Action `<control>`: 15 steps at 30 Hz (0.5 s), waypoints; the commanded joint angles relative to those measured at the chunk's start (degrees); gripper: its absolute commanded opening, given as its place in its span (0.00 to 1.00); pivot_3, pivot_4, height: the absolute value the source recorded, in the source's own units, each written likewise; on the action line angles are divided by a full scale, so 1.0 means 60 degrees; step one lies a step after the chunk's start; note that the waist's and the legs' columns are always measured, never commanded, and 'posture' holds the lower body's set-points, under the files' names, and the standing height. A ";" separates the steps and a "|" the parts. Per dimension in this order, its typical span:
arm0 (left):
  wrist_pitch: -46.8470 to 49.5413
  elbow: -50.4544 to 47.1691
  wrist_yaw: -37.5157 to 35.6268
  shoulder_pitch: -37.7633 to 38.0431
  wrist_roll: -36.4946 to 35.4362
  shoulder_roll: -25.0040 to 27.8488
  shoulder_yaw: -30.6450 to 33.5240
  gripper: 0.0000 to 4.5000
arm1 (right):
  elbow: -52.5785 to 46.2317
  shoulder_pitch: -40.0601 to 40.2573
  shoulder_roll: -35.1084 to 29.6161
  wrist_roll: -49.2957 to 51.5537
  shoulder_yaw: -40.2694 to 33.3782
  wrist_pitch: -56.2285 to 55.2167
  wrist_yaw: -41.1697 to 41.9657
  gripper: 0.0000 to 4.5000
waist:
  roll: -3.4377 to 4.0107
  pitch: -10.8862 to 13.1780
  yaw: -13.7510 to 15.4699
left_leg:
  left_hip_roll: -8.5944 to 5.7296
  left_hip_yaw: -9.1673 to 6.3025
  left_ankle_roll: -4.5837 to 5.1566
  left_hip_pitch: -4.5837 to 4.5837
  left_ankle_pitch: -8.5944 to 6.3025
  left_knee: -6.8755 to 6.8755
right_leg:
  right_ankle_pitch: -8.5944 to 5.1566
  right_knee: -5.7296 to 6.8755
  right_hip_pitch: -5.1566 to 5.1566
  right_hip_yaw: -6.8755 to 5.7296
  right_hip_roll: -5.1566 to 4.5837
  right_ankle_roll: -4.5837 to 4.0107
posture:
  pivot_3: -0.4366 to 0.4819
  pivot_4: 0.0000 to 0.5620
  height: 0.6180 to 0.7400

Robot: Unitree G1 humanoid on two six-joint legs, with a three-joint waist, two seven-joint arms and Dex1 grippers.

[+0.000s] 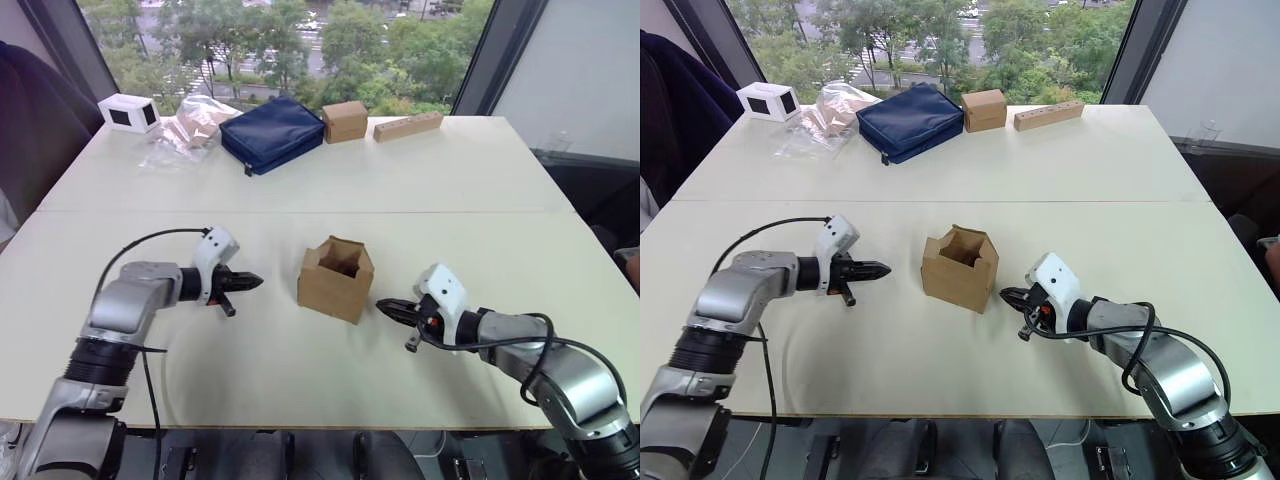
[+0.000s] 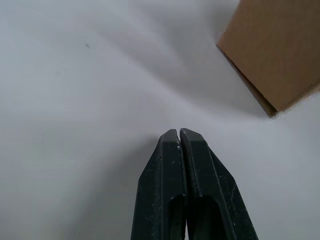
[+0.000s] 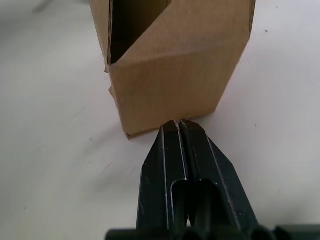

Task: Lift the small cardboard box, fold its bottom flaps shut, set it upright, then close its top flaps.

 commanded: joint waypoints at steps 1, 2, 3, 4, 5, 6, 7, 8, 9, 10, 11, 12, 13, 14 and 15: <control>-0.0341 -0.0320 0.0478 0.0074 -0.0025 -0.0449 -0.0033 0.01 | 0.0073 -0.0231 0.0152 -0.0346 0.0249 -0.0221 0.0062 0.00 | 0.0000 0.0000 -0.0026 | 0.0001 0.0001 0.0001 0.0000 0.0000 -0.0002 | 0.0000 -0.0001 -0.0003 0.0000 0.0002 0.0000 | 0.48 0.27 1.00; -0.0278 -0.0390 0.0492 0.0109 -0.0083 -0.0529 -0.0052 0.01 | 0.0111 -0.0253 0.0155 -0.0424 0.0286 -0.0216 0.0072 0.00 | 0.0000 0.0000 -0.0037 | 0.0001 0.0001 0.0002 0.0001 -0.0001 -0.0002 | 0.0000 0.0002 -0.0003 -0.0001 0.0003 0.0000 | 0.48 0.27 1.00; -0.0152 -0.0498 0.0524 0.0146 -0.0114 -0.0598 -0.0104 0.01 | 0.0134 -0.0245 0.0146 -0.0484 0.0305 -0.0240 0.0105 0.00 | 0.0000 0.0000 -0.0062 | 0.0004 0.0002 0.0002 0.0001 -0.0001 -0.0002 | 0.0000 0.0002 -0.0006 -0.0001 0.0007 0.0000 | 0.48 0.27 1.00; 0.0057 -0.0626 0.0554 0.0208 -0.0176 -0.0678 -0.0177 0.01 | 0.0158 -0.0246 0.0158 -0.0524 0.0310 -0.0252 0.0125 0.00 | 0.0001 -0.0001 -0.0092 | 0.0007 0.0002 0.0002 0.0001 -0.0001 -0.0002 | 0.0000 0.0002 -0.0007 -0.0001 0.0011 0.0000 | 0.48 0.27 1.00; 0.0289 -0.0750 0.0582 0.0264 -0.0270 -0.0753 -0.0222 0.01 | 0.0185 -0.0253 0.0176 -0.0562 0.0310 -0.0266 0.0149 0.00 | 0.0001 -0.0001 -0.0100 | 0.0011 0.0002 0.0002 0.0001 -0.0001 -0.0004 | 0.0000 0.0003 -0.0008 0.0000 0.0015 0.0000 | 0.48 0.27 1.00; 0.0477 -0.0929 0.0581 0.0348 -0.0425 -0.0832 -0.0224 0.01 | 0.0228 -0.0276 0.0182 -0.0616 0.0314 -0.0298 0.0176 0.00 | 0.0002 -0.0001 -0.0108 | 0.0011 0.0002 0.0003 0.0002 -0.0001 -0.0004 | 0.0000 0.0003 -0.0008 0.0000 0.0015 0.0000 | 0.48 0.27 1.00; 0.0644 -0.1100 0.0562 0.0431 -0.0548 -0.0872 -0.0249 0.01 | 0.0302 -0.0320 0.0194 -0.0676 0.0309 -0.0337 0.0177 0.00 | 0.0002 -0.0001 -0.0108 | 0.0013 0.0001 0.0003 0.0002 -0.0001 -0.0004 | 0.0000 0.0002 -0.0008 0.0000 0.0017 0.0000 | 0.48 0.27 1.00; 0.0684 -0.1270 0.0524 0.0520 -0.0601 -0.0878 -0.0313 0.01 | 0.0378 -0.0367 0.0206 -0.0720 0.0293 -0.0377 0.0201 0.00 | 0.0002 -0.0001 -0.0107 | 0.0013 0.0002 0.0003 0.0002 -0.0002 -0.0004 | 0.0000 0.0003 -0.0007 0.0001 0.0016 0.0000 | 0.48 0.27 1.00; 0.0740 -0.1413 0.0522 0.0594 -0.0647 -0.0885 -0.0361 0.01 | 0.0440 -0.0408 0.0226 -0.0746 0.0262 -0.0405 0.0215 0.00 | 0.0002 -0.0001 -0.0107 | 0.0013 0.0001 0.0003 0.0002 -0.0002 -0.0004 | 0.0000 0.0002 -0.0007 0.0000 0.0016 0.0000 | 0.48 0.27 1.00; 0.0841 -0.1555 0.0538 0.0658 -0.0701 -0.0895 -0.0418 0.01 | 0.0548 -0.0467 0.0269 -0.0804 0.0218 -0.0467 0.0192 0.00 | 0.0002 -0.0001 -0.0106 | 0.0013 0.0002 0.0003 0.0002 -0.0002 -0.0004 | 0.0000 0.0002 -0.0007 0.0001 0.0016 0.0000 | 0.48 0.27 1.00; 0.0889 -0.1716 0.0536 0.0732 -0.0751 -0.0898 -0.0477 0.01 | 0.0645 -0.0508 0.0292 -0.0839 0.0185 -0.0512 0.0207 0.00 | 0.0002 -0.0001 -0.0103 | 0.0013 0.0002 0.0003 0.0002 -0.0002 -0.0004 | 0.0000 0.0002 -0.0007 0.0001 0.0016 0.0000 | 0.48 0.27 1.00; 0.0970 -0.1836 0.0553 0.0777 -0.0806 -0.0916 -0.0504 0.01 | 0.0717 -0.0535 0.0294 -0.0862 0.0175 -0.0560 0.0256 0.00 | 0.0002 -0.0001 -0.0101 | 0.0014 0.0000 0.0003 0.0002 -0.0002 -0.0004 | 0.0000 0.0002 -0.0007 0.0000 0.0017 0.0000 | 0.48 0.27 1.00; 0.1074 -0.1935 0.0609 0.0813 -0.0860 -0.0945 -0.0517 0.01 | 0.0785 -0.0559 0.0301 -0.0881 0.0165 -0.0599 0.0298 0.00 | 0.0002 -0.0001 -0.0097 | 0.0014 0.0000 0.0003 0.0002 -0.0002 -0.0004 | 0.0000 0.0003 -0.0007 0.0001 0.0017 0.0000 | 0.48 0.27 1.00; 0.1146 -0.2015 0.0666 0.0845 -0.0893 -0.0960 -0.0528 0.01 | 0.0818 -0.0568 0.0302 -0.0887 0.0161 -0.0620 0.0345 0.00 | 0.0002 -0.0001 -0.0091 | 0.0014 0.0000 0.0003 0.0003 -0.0002 -0.0004 | 0.0000 0.0002 -0.0007 0.0000 0.0017 0.0000 | 0.48 0.27 1.00; 0.1212 -0.2081 0.0703 0.0870 -0.0917 -0.0961 -0.0557 0.01 | 0.0839 -0.0578 0.0300 -0.0892 0.0166 -0.0644 0.0393 0.00 | 0.0002 -0.0001 -0.0083 | 0.0013 0.0001 0.0003 0.0003 -0.0002 -0.0004 | 0.0000 0.0002 -0.0006 0.0000 0.0015 0.0000 | 0.48 0.27 1.00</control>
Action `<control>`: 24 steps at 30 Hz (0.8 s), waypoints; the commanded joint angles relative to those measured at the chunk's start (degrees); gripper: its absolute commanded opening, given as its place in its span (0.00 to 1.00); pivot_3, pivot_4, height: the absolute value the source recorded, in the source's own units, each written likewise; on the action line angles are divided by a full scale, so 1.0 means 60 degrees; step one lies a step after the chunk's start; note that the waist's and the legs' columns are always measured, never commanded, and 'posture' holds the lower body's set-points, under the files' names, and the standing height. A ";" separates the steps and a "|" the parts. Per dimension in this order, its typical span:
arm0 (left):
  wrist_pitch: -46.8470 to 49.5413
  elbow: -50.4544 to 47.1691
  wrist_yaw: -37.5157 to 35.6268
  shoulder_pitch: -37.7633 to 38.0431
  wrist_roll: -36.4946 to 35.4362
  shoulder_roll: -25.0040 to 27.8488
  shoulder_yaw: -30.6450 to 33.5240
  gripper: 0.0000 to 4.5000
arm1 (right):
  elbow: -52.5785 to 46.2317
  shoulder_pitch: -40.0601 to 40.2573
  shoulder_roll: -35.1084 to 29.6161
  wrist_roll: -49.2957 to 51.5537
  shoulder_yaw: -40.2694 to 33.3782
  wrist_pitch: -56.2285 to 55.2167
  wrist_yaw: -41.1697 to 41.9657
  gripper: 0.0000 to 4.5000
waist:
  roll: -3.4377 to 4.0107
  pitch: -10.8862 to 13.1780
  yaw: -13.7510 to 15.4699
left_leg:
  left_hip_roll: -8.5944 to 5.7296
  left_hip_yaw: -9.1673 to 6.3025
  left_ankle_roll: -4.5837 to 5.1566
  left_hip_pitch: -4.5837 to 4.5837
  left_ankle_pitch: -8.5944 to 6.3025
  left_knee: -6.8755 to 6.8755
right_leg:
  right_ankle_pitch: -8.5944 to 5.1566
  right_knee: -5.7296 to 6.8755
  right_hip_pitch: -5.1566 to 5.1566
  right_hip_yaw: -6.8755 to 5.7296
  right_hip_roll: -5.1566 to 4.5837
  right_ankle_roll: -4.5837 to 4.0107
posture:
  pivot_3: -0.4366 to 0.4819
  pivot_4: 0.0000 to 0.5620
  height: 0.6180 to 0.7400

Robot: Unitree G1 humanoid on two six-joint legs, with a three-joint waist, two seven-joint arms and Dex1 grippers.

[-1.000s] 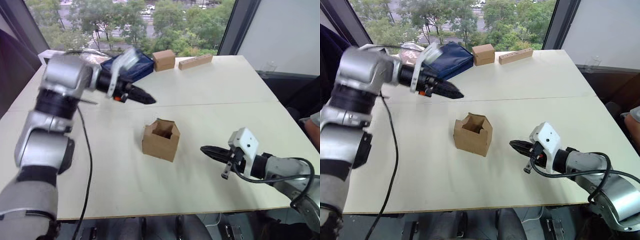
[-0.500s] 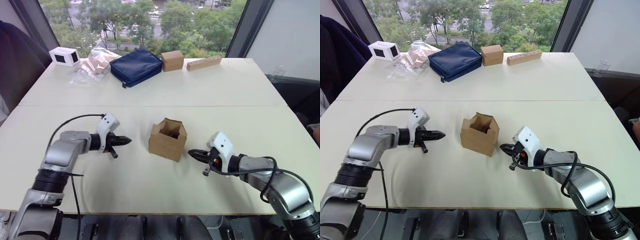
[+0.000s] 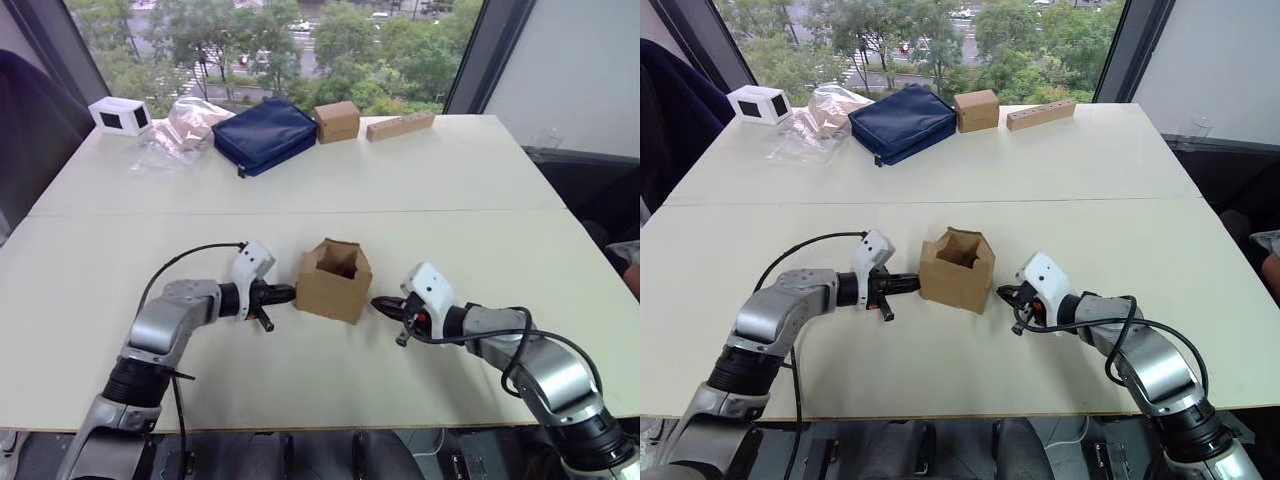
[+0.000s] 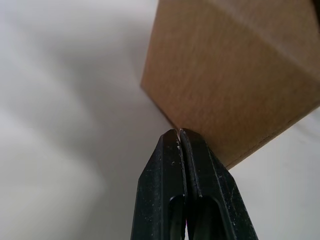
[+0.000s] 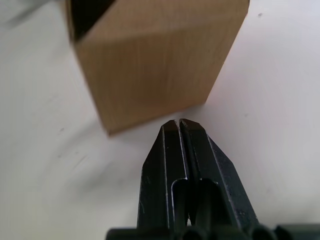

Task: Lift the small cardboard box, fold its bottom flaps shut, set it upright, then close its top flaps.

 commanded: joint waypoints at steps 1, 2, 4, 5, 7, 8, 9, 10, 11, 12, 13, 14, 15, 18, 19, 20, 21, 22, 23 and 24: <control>0.0226 -0.0547 0.0122 0.0102 -0.0260 -0.0002 -0.0047 0.01 | -0.0051 -0.0127 0.0054 -0.0053 -0.0184 -0.0281 0.0198 0.00 | 0.0000 0.0000 0.0016 | -0.0001 0.0000 0.0000 0.0000 0.0000 0.0000 | 0.0000 0.0000 0.0001 0.0000 -0.0003 0.0000 | 0.48 0.27 1.00; 0.0247 -0.0602 0.0150 0.0123 -0.0278 0.0000 -0.0077 0.01 | -0.0006 -0.0154 0.0060 -0.0071 -0.0181 -0.0308 0.0225 0.00 | 0.0000 0.0000 0.0017 | -0.0001 0.0000 0.0000 0.0000 0.0000 0.0000 | 0.0000 -0.0001 0.0002 0.0000 -0.0002 0.0000 | 0.48 0.27 1.00; 0.0226 -0.0810 0.0140 0.0231 -0.0337 0.0036 -0.0162 0.01 | 0.0016 -0.0155 0.0036 -0.0096 -0.0184 -0.0358 0.0297 0.00 | 0.0000 0.0000 0.0012 | -0.0001 0.0000 0.0000 0.0001 0.0000 0.0000 | 0.0000 0.0000 0.0002 0.0000 -0.0002 0.0000 | 0.48 0.27 1.00; 0.0249 -0.0947 0.0096 0.0311 -0.0389 0.0070 -0.0216 0.01 | 0.0066 -0.0185 0.0042 -0.0115 -0.0190 -0.0379 0.0322 0.00 | 0.0000 0.0000 0.0011 | -0.0001 0.0000 0.0000 0.0001 0.0000 0.0000 | 0.0000 -0.0001 0.0001 0.0000 -0.0002 0.0000 | 0.48 0.27 1.00; 0.0364 -0.1064 0.0186 0.0408 -0.0458 0.0062 -0.0181 0.01 | 0.0074 -0.0183 0.0038 -0.0141 -0.0193 -0.0400 0.0374 0.00 | 0.0000 0.0000 0.0008 | -0.0001 0.0000 0.0000 0.0001 0.0000 0.0000 | 0.0000 -0.0001 0.0001 0.0000 -0.0002 0.0000 | 0.48 0.27 1.00; 0.0388 -0.1024 0.0239 0.0414 -0.0464 0.0073 -0.0134 0.01 | 0.0061 -0.0171 0.0038 -0.0162 -0.0203 -0.0408 0.0393 0.00 | 0.0000 0.0000 0.0009 | 0.0000 0.0000 0.0000 0.0002 0.0000 0.0000 | 0.0000 -0.0001 0.0002 0.0000 -0.0001 0.0000 | 0.48 0.27 1.00; 0.0376 -0.0998 0.0232 0.0422 -0.0466 0.0127 -0.0093 0.01 | 0.0049 -0.0160 0.0018 -0.0167 -0.0236 -0.0421 0.0429 0.00 | 0.0000 0.0000 0.0009 | 0.0000 -0.0001 0.0000 0.0001 0.0000 0.0000 | 0.0000 -0.0001 0.0002 0.0000 -0.0001 0.0000 | 0.48 0.27 1.00; 0.0412 -0.0949 0.0236 0.0399 -0.0488 0.0188 -0.0022 0.01 | 0.0058 -0.0165 -0.0022 -0.0183 -0.0317 -0.0453 0.0447 0.00 | 0.0000 0.0000 0.0008 | 0.0000 -0.0001 0.0000 0.0002 0.0000 0.0000 | 0.0000 -0.0001 0.0001 0.0000 -0.0001 0.0000 | 0.48 0.27 1.00; 0.0412 -0.0935 0.0128 0.0377 -0.0540 0.0333 0.0057 0.01 | 0.0097 -0.0210 -0.0115 -0.0222 -0.0451 -0.0573 0.0499 0.00 | 0.0000 0.0000 0.0009 | 0.0000 -0.0001 0.0000 0.0002 0.0000 0.0000 | 0.0000 -0.0001 0.0001 0.0000 0.0000 0.0000 | 0.48 0.27 1.00; 0.0397 -0.0938 0.0014 0.0362 -0.0577 0.0494 0.0102 0.01 | 0.0127 -0.0260 -0.0187 -0.0195 -0.0614 -0.0615 0.0543 0.00 | 0.0000 0.0000 0.0008 | 0.0000 0.0000 0.0000 0.0002 0.0000 0.0000 | 0.0000 -0.0001 0.0001 0.0000 -0.0001 0.0000 | 0.48 0.27 1.00; 0.0279 -0.0880 -0.0096 0.0321 -0.0584 0.0675 0.0182 0.01 | 0.0115 -0.0302 -0.0335 -0.0134 -0.0808 -0.0663 0.0670 0.00 | 0.0000 0.0000 0.0008 | 0.0000 0.0001 0.0000 0.0002 0.0000 0.0000 | 0.0000 -0.0001 0.0001 0.0001 -0.0001 0.0000 | 0.48 0.27 1.00; 0.0242 -0.0794 -0.0180 0.0250 -0.0622 0.0826 0.0271 0.01 | 0.0082 -0.0335 -0.0493 -0.0088 -0.0969 -0.0693 0.0803 0.00 | 0.0001 0.0001 0.0008 | 0.0000 0.0001 0.0000 0.0001 0.0000 0.0000 | 0.0000 -0.0002 0.0001 0.0000 -0.0001 0.0000 | 0.48 0.27 1.00; 0.0058 -0.0692 -0.0444 0.0109 -0.0705 0.1049 0.0410 0.01 | 0.0025 -0.0397 -0.0738 0.0039 -0.1209 -0.0710 0.1056 0.00 | 0.0002 0.0001 0.0008 | 0.0000 0.0001 0.0000 0.0001 0.0000 0.0000 | 0.0000 -0.0002 0.0001 0.0000 -0.0001 0.0000 | 0.48 0.27 1.00; -0.0268 -0.0538 -0.1140 -0.0324 -0.1082 0.1462 0.0688 0.01 | 0.0079 -0.0675 -0.1179 0.0329 -0.1723 -0.0737 0.1556 0.00 | 0.0001 0.0002 0.0016 | 0.0000 0.0001 0.0000 0.0002 0.0000 -0.0001 | 0.0000 -0.0003 0.0002 -0.0002 0.0001 0.0000 | 0.48 0.27 1.00; -0.0346 -0.0515 -0.1292 -0.0443 -0.1183 0.1510 0.0751 0.01 | 0.0104 -0.0774 -0.1234 0.0433 -0.1837 -0.0729 0.1664 0.00 | 0.0000 0.0002 0.0024 | 0.0000 0.0000 0.0000 0.0003 0.0000 -0.0001 | 0.0000 -0.0004 0.0005 -0.0003 0.0000 -0.0001 | 0.48 0.27 1.00; -0.0376 -0.0486 -0.1414 -0.0584 -0.1309 0.1532 0.0804 0.01 | 0.0141 -0.0880 -0.1251 0.0558 -0.1952 -0.0713 0.1765 0.00 | 0.0001 0.0002 0.0030 | 0.0000 0.0000 0.0000 0.0003 0.0000 -0.0001 | 0.0000 -0.0008 0.0008 -0.0003 0.0000 0.0000 | 0.48 0.27 1.00; -0.0325 -0.0476 -0.1530 -0.0750 -0.1457 0.1524 0.0857 0.01 | 0.0175 -0.1021 -0.1218 0.0681 -0.2049 -0.0696 0.1831 0.00 | 0.0001 0.0002 0.0036 | 0.0000 0.0000 0.0000 0.0005 0.0000 0.0000 | 0.0000 -0.0009 0.0013 -0.0005 0.0000 0.0000 | 0.48 0.27 1.00; -0.0267 -0.0491 -0.1652 -0.0961 -0.1657 0.1472 0.0929 0.01 | 0.0172 -0.1202 -0.1175 0.0894 -0.2150 -0.0601 0.1935 0.00 | 0.0001 0.0002 0.0035 | 0.0000 -0.0001 0.0002 0.0007 -0.0001 0.0000 | 0.0000 -0.0009 0.0016 -0.0006 -0.0001 0.0000 | 0.48 0.27 1.00; -0.0370 -0.0455 -0.1708 -0.1249 -0.1672 0.1375 0.0860 0.01 | 0.0119 -0.1462 -0.1086 0.1187 -0.2183 -0.0445 0.2048 0.00 | 0.0001 0.0002 0.0034 | 0.0000 0.0001 0.0002 0.0006 -0.0002 0.0000 | 0.0000 -0.0009 0.0015 -0.0006 -0.0002 0.0000 | 0.48 0.27 1.00; -0.0463 -0.0423 -0.1734 -0.1438 -0.1663 0.1312 0.0796 0.01 | 0.0075 -0.1635 -0.1029 0.1386 -0.2193 -0.0332 0.2124 0.00 | 0.0000 0.0002 0.0027 | 0.0000 0.0000 0.0004 0.0007 -0.0003 0.0000 | 0.0000 -0.0008 0.0017 -0.0005 -0.0002 0.0000 | 0.48 0.27 1.00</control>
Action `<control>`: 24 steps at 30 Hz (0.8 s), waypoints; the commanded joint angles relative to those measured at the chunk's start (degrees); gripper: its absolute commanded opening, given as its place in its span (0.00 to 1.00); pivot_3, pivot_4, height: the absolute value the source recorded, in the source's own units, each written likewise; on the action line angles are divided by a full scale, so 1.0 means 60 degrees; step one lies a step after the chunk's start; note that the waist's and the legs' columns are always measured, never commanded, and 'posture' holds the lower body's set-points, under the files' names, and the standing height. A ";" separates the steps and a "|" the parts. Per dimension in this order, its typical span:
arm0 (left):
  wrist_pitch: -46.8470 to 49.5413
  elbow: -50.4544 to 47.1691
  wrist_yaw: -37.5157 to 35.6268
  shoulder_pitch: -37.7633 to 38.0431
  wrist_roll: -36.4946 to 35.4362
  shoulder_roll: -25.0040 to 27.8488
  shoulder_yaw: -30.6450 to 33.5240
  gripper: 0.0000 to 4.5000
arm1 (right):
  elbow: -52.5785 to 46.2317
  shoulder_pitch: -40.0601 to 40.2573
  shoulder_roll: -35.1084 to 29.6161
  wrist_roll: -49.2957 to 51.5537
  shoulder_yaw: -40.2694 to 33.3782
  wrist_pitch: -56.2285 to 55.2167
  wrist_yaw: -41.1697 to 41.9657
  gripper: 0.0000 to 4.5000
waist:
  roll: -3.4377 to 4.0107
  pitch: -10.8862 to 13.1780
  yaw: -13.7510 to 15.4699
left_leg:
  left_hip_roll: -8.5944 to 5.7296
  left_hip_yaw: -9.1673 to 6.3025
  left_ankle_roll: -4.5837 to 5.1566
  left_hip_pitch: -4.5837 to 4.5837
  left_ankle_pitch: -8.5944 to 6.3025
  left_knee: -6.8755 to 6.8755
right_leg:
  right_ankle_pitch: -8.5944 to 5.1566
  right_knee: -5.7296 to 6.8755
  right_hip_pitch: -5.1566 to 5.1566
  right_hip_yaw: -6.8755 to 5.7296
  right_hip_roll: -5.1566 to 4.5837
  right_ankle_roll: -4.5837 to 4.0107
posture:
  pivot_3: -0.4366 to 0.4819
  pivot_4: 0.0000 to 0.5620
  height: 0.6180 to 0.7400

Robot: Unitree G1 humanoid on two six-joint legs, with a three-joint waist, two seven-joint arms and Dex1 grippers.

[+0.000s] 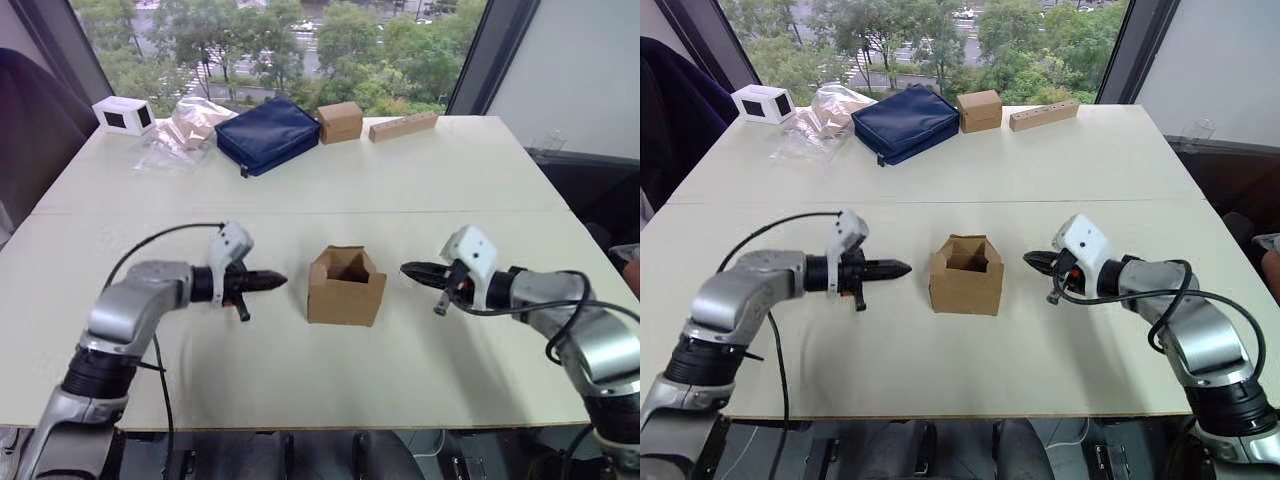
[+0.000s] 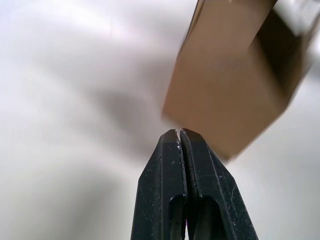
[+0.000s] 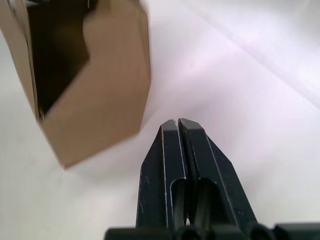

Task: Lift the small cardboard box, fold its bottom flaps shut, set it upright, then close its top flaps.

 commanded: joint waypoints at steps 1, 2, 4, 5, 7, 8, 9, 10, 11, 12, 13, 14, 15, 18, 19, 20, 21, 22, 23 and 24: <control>-0.0345 -0.0031 -0.0293 -0.0826 -0.0282 -0.0218 -0.0009 0.01 | -0.0271 -0.0785 0.0228 0.0995 -0.0364 0.0340 0.0390 0.00 | 0.0000 0.0001 -0.0012 | 0.0000 0.0000 0.0000 -0.0001 0.0000 0.0000 | 0.0000 -0.0002 -0.0001 0.0000 0.0001 0.0000 | 0.48 0.27 1.00; -0.0487 0.0042 -0.0312 -0.0932 -0.0186 -0.0294 -0.0139 0.01 | -0.0272 -0.0895 0.0303 0.1057 -0.0292 0.0408 0.0395 0.00 | 0.0000 0.0000 -0.0015 | 0.0000 0.0000 0.0000 -0.0001 0.0000 0.0000 | 0.0000 -0.0001 -0.0001 0.0000 0.0001 0.0000 | 0.48 0.27 1.00; -0.0595 0.0303 -0.0316 -0.1157 -0.0127 -0.0539 -0.0322 0.01 | -0.0256 -0.1053 0.0441 0.1096 -0.0051 0.0506 0.0418 0.00 | 0.0000 0.0000 -0.0014 | 0.0001 -0.0002 0.0000 0.0001 0.0000 0.0000 | 0.0000 0.0000 0.0000 -0.0001 0.0004 0.0000 | 0.48 0.27 1.00; -0.0639 0.0395 -0.0339 -0.1222 -0.0115 -0.0619 -0.0367 0.01 | -0.0248 -0.1100 0.0483 0.1113 0.0015 0.0554 0.0417 0.00 | 0.0000 0.0000 -0.0016 | 0.0001 -0.0001 0.0001 0.0001 0.0000 0.0000 | 0.0000 0.0000 0.0000 -0.0001 0.0005 0.0000 | 0.48 0.27 1.00; -0.0722 0.0541 -0.0421 -0.1298 -0.0061 -0.0680 -0.0486 0.01 | -0.0209 -0.1155 0.0546 0.1104 0.0115 0.0579 0.0419 0.00 | 0.0000 0.0000 -0.0026 | 0.0000 0.0000 0.0005 0.0000 -0.0002 0.0000 | 0.0000 0.0000 -0.0001 0.0001 0.0004 0.0000 | 0.48 0.27 1.00; -0.0774 0.0645 -0.0448 -0.1323 -0.0027 -0.0735 -0.0569 0.01 | -0.0193 -0.1187 0.0619 0.1099 0.0229 0.0591 0.0428 0.00 | 0.0000 0.0001 -0.0027 | 0.0000 0.0000 0.0005 -0.0001 -0.0003 0.0000 | 0.0000 0.0000 -0.0001 0.0001 0.0004 0.0000 | 0.48 0.27 1.00; -0.0847 0.0768 -0.0464 -0.1329 0.0030 -0.0806 -0.0678 0.01 | -0.0140 -0.1229 0.0724 0.1018 0.0409 0.0554 0.0405 0.00 | 0.0000 0.0001 -0.0030 | 0.0000 -0.0001 0.0005 -0.0002 -0.0002 0.0000 | 0.0000 0.0000 -0.0003 0.0000 0.0004 0.0000 | 0.48 0.27 1.00; -0.0917 0.0849 -0.0498 -0.1319 0.0085 -0.0849 -0.0776 0.01 | -0.0089 -0.1256 0.0796 0.0924 0.0566 0.0509 0.0396 0.00 | 0.0000 0.0001 -0.0032 | 0.0000 -0.0001 0.0005 -0.0001 -0.0002 0.0000 | 0.0000 0.0002 -0.0004 0.0000 0.0005 0.0000 | 0.48 0.27 1.00; -0.0969 0.0901 -0.0525 -0.1310 0.0122 -0.0874 -0.0840 0.01 | -0.0055 -0.1272 0.0838 0.0858 0.0666 0.0476 0.0390 0.00 | 0.0000 0.0000 -0.0044 | 0.0000 -0.0001 0.0005 -0.0001 -0.0002 0.0000 | 0.0000 0.0002 -0.0005 0.0000 0.0005 0.0000 | 0.48 0.27 1.00; -0.1038 0.0953 -0.0534 -0.1298 0.0169 -0.0896 -0.0886 0.01 | -0.0009 -0.1281 0.0861 0.0789 0.0751 0.0420 0.0396 0.00 | 0.0000 0.0000 -0.0046 | 0.0001 0.0000 0.0005 0.0000 -0.0002 0.0000 | 0.0000 0.0003 -0.0004 0.0001 0.0006 0.0000 | 0.48 0.27 1.00; -0.1086 0.0986 -0.0539 -0.1294 0.0197 -0.0908 -0.0910 0.01 | 0.0018 -0.1287 0.0867 0.0756 0.0795 0.0387 0.0404 0.00 | 0.0000 0.0000 -0.0046 | 0.0001 -0.0001 0.0005 0.0000 -0.0002 0.0000 | 0.0000 0.0003 -0.0005 0.0001 0.0006 0.0000 | 0.48 0.27 1.00; -0.1142 0.1065 -0.0507 -0.1297 0.0283 -0.0921 -0.0971 0.01 | 0.0070 -0.1300 0.0900 0.0700 0.0852 0.0347 0.0400 0.00 | 0.0000 0.0001 -0.0045 | 0.0001 -0.0001 0.0005 -0.0001 -0.0002 0.0000 | 0.0000 0.0003 -0.0005 0.0000 0.0008 0.0000 | 0.48 0.27 1.00; -0.1230 0.1134 -0.0500 -0.1286 0.0369 -0.0933 -0.1036 0.01 | 0.0125 -0.1317 0.0934 0.0631 0.0918 0.0302 0.0402 0.00 | 0.0000 0.0001 -0.0045 | 0.0002 -0.0001 0.0005 -0.0003 -0.0002 0.0000 | 0.0000 0.0002 -0.0007 0.0001 0.0008 0.0000 | 0.48 0.27 1.00; -0.1463 0.1208 -0.0449 -0.1174 0.0647 -0.1018 -0.1291 0.01 | 0.0222 -0.1428 0.1007 0.0313 0.1299 0.0075 0.0468 0.00 | 0.0000 0.0000 -0.0037 | 0.0001 0.0000 0.0005 -0.0002 -0.0002 0.0000 | 0.0000 0.0002 -0.0007 0.0001 0.0007 0.0000 | 0.48 0.27 1.00; -0.1642 0.1266 -0.0339 -0.1151 0.0868 -0.1044 -0.1412 0.01 | 0.0267 -0.1445 0.1010 0.0233 0.1401 0.0020 0.0515 0.00 | 0.0000 0.0000 -0.0040 | 0.0000 0.0000 0.0005 -0.0002 -0.0002 0.0000 | 0.0000 0.0002 -0.0007 0.0001 0.0007 0.0000 | 0.48 0.27 1.00; -0.1776 0.1314 -0.0262 -0.1141 0.1023 -0.1058 -0.1490 0.01 | 0.0303 -0.1452 0.1013 0.0185 0.1454 -0.0012 0.0551 0.00 | 0.0000 0.0000 -0.0038 | 0.0001 0.0000 0.0005 -0.0002 -0.0002 0.0000 | 0.0000 0.0002 -0.0007 0.0001 0.0007 0.0000 | 0.48 0.27 1.00; -0.1890 0.1406 -0.0178 -0.1157 0.1209 -0.1071 -0.1576 0.01 | 0.0374 -0.1476 0.1018 0.0119 0.1513 -0.0054 0.0594 0.00 | 0.0000 0.0000 -0.0029 | 0.0001 0.0000 0.0005 -0.0002 -0.0002 0.0000 | 0.0000 0.0002 -0.0007 0.0001 0.0007 0.0000 | 0.48 0.27 1.00; -0.1972 0.1476 -0.0141 -0.1159 0.1328 -0.1086 -0.1646 0.01 | 0.0463 -0.1505 0.1027 0.0050 0.1582 -0.0083 0.0630 0.00 | 0.0000 0.0000 -0.0025 | 0.0000 -0.0001 0.0005 -0.0002 -0.0002 0.0000 | 0.0000 0.0002 -0.0006 0.0001 0.0007 0.0000 | 0.48 0.27 1.00; -0.2012 0.1514 -0.0150 -0.1151 0.1366 -0.1107 -0.1672 0.01 | 0.0557 -0.1533 0.1051 -0.0014 0.1636 -0.0138 0.0654 0.00 | 0.0000 0.0000 -0.0023 | 0.0000 -0.0001 0.0005 -0.0001 -0.0002 0.0000 | 0.0000 0.0001 -0.0004 0.0001 0.0006 0.0000 | 0.48 0.27 1.00; -0.2031 0.1544 -0.0158 -0.1149 0.1381 -0.1135 -0.1682 0.01 | 0.0668 -0.1572 0.1087 -0.0064 0.1682 -0.0185 0.0680 0.00 | 0.0000 0.0000 -0.0020 | -0.0001 0.0000 0.0005 0.0000 -0.0002 0.0001 | 0.0000 0.0001 -0.0002 0.0001 0.0006 0.0000 | 0.48 0.27 1.00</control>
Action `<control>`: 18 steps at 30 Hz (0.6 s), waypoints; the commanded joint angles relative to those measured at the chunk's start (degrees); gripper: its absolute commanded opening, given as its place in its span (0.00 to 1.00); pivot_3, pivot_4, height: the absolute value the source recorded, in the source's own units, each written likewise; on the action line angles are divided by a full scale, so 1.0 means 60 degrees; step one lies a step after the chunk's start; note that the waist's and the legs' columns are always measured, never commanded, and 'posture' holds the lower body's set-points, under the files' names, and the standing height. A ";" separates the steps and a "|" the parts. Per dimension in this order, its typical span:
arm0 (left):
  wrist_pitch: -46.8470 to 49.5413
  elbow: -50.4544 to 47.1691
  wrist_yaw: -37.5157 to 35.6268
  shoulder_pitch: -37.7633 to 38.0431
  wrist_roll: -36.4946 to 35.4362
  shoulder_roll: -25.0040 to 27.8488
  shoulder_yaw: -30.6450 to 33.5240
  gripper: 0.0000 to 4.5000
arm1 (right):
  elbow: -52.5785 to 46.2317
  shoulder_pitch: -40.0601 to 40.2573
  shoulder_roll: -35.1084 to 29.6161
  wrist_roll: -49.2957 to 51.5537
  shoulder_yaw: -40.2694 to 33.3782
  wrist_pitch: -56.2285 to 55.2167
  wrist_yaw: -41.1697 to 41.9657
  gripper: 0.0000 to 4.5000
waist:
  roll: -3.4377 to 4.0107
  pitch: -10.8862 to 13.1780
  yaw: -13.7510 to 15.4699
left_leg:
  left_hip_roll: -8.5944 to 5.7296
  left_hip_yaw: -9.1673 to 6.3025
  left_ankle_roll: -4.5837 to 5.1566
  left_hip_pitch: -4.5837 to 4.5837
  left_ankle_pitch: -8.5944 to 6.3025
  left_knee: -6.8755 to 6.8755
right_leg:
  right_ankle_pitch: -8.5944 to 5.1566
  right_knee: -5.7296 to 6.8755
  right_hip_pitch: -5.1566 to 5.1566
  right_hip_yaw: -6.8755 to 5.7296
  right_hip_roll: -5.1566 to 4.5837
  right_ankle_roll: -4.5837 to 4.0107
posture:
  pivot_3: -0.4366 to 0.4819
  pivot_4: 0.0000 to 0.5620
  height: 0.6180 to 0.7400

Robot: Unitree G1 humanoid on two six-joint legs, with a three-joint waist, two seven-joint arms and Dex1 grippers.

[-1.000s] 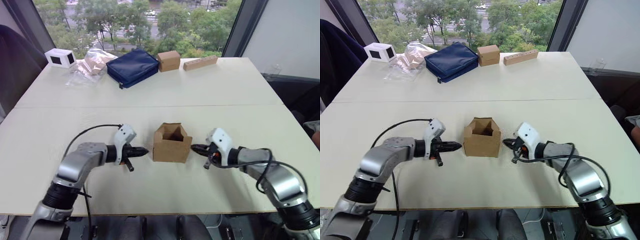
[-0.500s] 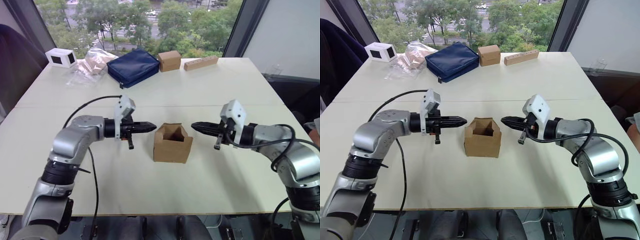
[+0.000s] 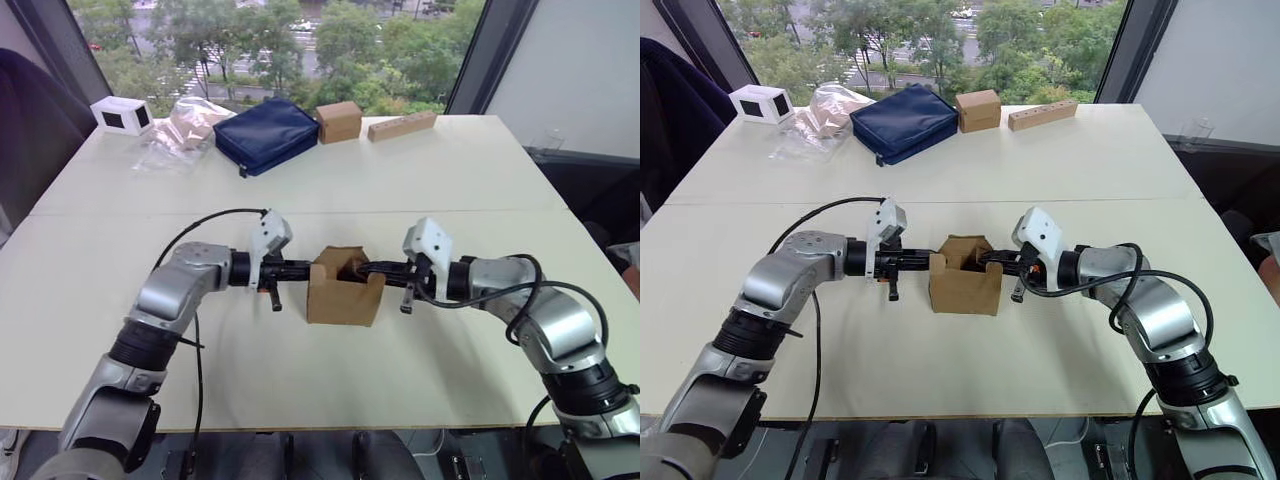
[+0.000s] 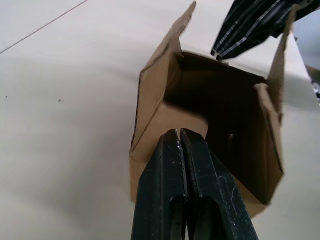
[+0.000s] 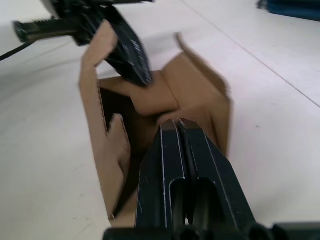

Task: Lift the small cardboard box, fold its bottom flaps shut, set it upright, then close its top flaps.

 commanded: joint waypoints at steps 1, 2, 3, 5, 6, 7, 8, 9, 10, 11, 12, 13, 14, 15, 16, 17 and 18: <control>-0.0175 0.0133 0.0073 -0.0011 0.0278 -0.0039 -0.0135 0.01 | 0.0195 -0.0225 0.0114 -0.0188 0.0052 -0.0302 0.0122 0.00 | 0.0000 0.0000 0.0003 | -0.0001 0.0000 0.0000 0.0001 0.0000 0.0000 | 0.0000 0.0000 0.0002 0.0000 -0.0001 0.0000 | 0.48 0.27 1.00; -0.0168 0.0115 0.0032 -0.0001 0.0253 -0.0051 -0.0129 0.01 | 0.0303 -0.0260 0.0131 -0.0256 0.0099 -0.0340 0.0148 0.00 | 0.0001 0.0000 0.0002 | 0.0000 0.0000 0.0000 0.0002 0.0000 0.0000 | 0.0000 0.0000 0.0002 0.0000 -0.0001 0.0000 | 0.48 0.27 1.00; -0.0160 0.0089 -0.0005 0.0017 0.0201 -0.0076 -0.0105 0.01 | 0.0409 -0.0278 0.0133 -0.0354 0.0154 -0.0418 0.0178 0.00 | 0.0001 0.0000 0.0001 | 0.0000 0.0000 0.0000 0.0002 0.0000 0.0000 | 0.0000 0.0001 0.0001 0.0000 -0.0001 0.0000 | 0.48 0.27 1.00; -0.0093 -0.0068 -0.0128 0.0084 0.0016 -0.0111 -0.0041 0.01 | 0.0484 -0.0314 0.0140 -0.0440 0.0186 -0.0535 0.0256 0.00 | 0.0001 0.0000 0.0003 | 0.0000 0.0000 0.0000 0.0002 0.0000 0.0000 | 0.0000 0.0001 0.0001 -0.0001 0.0000 0.0000 | 0.48 0.27 1.00; -0.0062 -0.0151 -0.0143 0.0114 -0.0055 -0.0139 -0.0002 0.01 | 0.0480 -0.0325 0.0153 -0.0444 0.0161 -0.0563 0.0274 0.00 | 0.0001 0.0000 0.0002 | -0.0001 0.0000 0.0000 0.0002 0.0000 0.0000 | 0.0000 0.0001 0.0001 0.0000 -0.0001 0.0000 | 0.48 0.27 1.00; 0.0026 -0.0196 -0.0047 0.0129 -0.0129 -0.0198 0.0084 0.01 | 0.0471 -0.0329 0.0137 -0.0498 0.0131 -0.0601 0.0266 0.00 | 0.0001 0.0000 0.0002 | -0.0001 0.0000 0.0000 0.0002 0.0000 0.0000 | 0.0000 0.0001 0.0001 0.0000 -0.0001 0.0000 | 0.48 0.27 1.00; 0.0089 -0.0217 0.0035 0.0135 -0.0173 -0.0239 0.0143 0.01 | 0.0471 -0.0330 0.0126 -0.0544 0.0113 -0.0632 0.0259 0.00 | 0.0001 0.0000 0.0003 | 0.0000 -0.0001 0.0000 0.0002 0.0000 0.0000 | 0.0000 0.0001 0.0001 -0.0001 -0.0001 0.0000 | 0.48 0.27 1.00; 0.0206 -0.0234 0.0095 0.0112 -0.0283 -0.0276 0.0263 0.01 | 0.0458 -0.0322 0.0086 -0.0567 0.0052 -0.0656 0.0264 0.00 | 0.0001 0.0000 0.0005 | 0.0000 -0.0001 0.0000 0.0001 0.0000 0.0000 | 0.0000 0.0001 0.0001 0.0000 -0.0001 0.0000 | 0.48 0.27 1.00; 0.0292 -0.0247 0.0127 0.0094 -0.0360 -0.0296 0.0344 0.01 | 0.0452 -0.0315 0.0061 -0.0581 0.0009 -0.0675 0.0269 0.00 | 0.0000 0.0000 0.0004 | 0.0000 -0.0001 0.0000 0.0001 0.0000 0.0000 | 0.0000 0.0001 0.0001 -0.0001 -0.0001 0.0000 | 0.48 0.27 1.00; 0.0405 -0.0233 0.0156 0.0040 -0.0482 -0.0289 0.0488 0.01 | 0.0423 -0.0325 0.0046 -0.0501 -0.0140 -0.0645 0.0245 0.00 | 0.0001 0.0000 -0.0001 | 0.0000 -0.0001 0.0000 0.0001 0.0000 0.0000 | 0.0000 0.0001 0.0001 0.0000 -0.0001 0.0000 | 0.48 0.27 1.00; 0.0556 -0.0234 0.0196 -0.0033 -0.0667 -0.0284 0.0698 0.01 | 0.0347 -0.0331 0.0005 -0.0347 -0.0376 -0.0577 0.0239 0.00 | 0.0001 0.0000 -0.0006 | 0.0000 -0.0001 0.0000 0.0001 0.0000 0.0000 | 0.0000 0.0001 0.0001 -0.0001 -0.0001 0.0000 | 0.48 0.27 1.00; 0.0660 -0.0239 0.0228 -0.0082 -0.0789 -0.0278 0.0835 0.01 | 0.0292 -0.0336 -0.0018 -0.0239 -0.0538 -0.0524 0.0236 0.00 | 0.0001 0.0000 -0.0008 | 0.0000 -0.0001 0.0000 0.0000 0.0000 0.0000 | 0.0000 0.0001 -0.0001 -0.0001 -0.0001 0.0000 | 0.48 0.27 1.00; 0.0993 -0.0158 0.0203 -0.0284 -0.1248 -0.0254 0.1293 0.01 | 0.0159 -0.0362 -0.0163 -0.0023 -0.0909 -0.0404 0.0256 0.00 | 0.0001 0.0000 -0.0009 | 0.0000 -0.0001 0.0000 0.0000 0.0000 0.0000 | 0.0000 0.0002 -0.0002 0.0000 0.0000 0.0000 | 0.48 0.27 1.00; 0.1235 -0.0106 0.0180 -0.0423 -0.1566 -0.0241 0.1611 0.01 | 0.0067 -0.0377 -0.0266 0.0116 -0.1152 -0.0322 0.0274 0.00 | 0.0002 0.0002 -0.0008 | 0.0001 -0.0002 0.0000 0.0000 0.0000 0.0000 | 0.0000 0.0002 -0.0002 -0.0001 0.0000 0.0000 | 0.48 0.27 1.00; 0.1382 0.0003 0.0110 -0.0584 -0.1857 -0.0202 0.1928 0.01 | -0.0040 -0.0433 -0.0341 0.0314 -0.1444 -0.0174 0.0233 0.00 | 0.0002 0.0002 -0.0006 | 0.0001 -0.0002 0.0000 -0.0006 0.0000 0.0000 | 0.0000 0.0002 -0.0010 -0.0001 0.0000 0.0000 | 0.48 0.27 1.00; 0.1478 0.0071 0.0068 -0.0686 -0.2039 -0.0174 0.2126 0.01 | -0.0117 -0.0469 -0.0385 0.0456 -0.1635 -0.0061 0.0196 0.00 | 0.0002 0.0002 -0.0003 | 0.0002 -0.0002 0.0000 -0.0006 0.0000 0.0001 | 0.0000 0.0004 -0.0011 -0.0001 0.0000 0.0000 | 0.48 0.27 1.00; 0.1390 0.0442 0.0170 -0.0914 -0.1975 -0.0175 0.2260 0.01 | -0.0236 -0.0504 -0.0464 0.0589 -0.1856 0.0051 0.0149 0.00 | 0.0001 0.0002 -0.0006 | 0.0002 -0.0002 0.0000 -0.0006 0.0000 0.0001 | 0.0000 0.0003 -0.0011 -0.0001 -0.0001 0.0000 | 0.48 0.27 1.00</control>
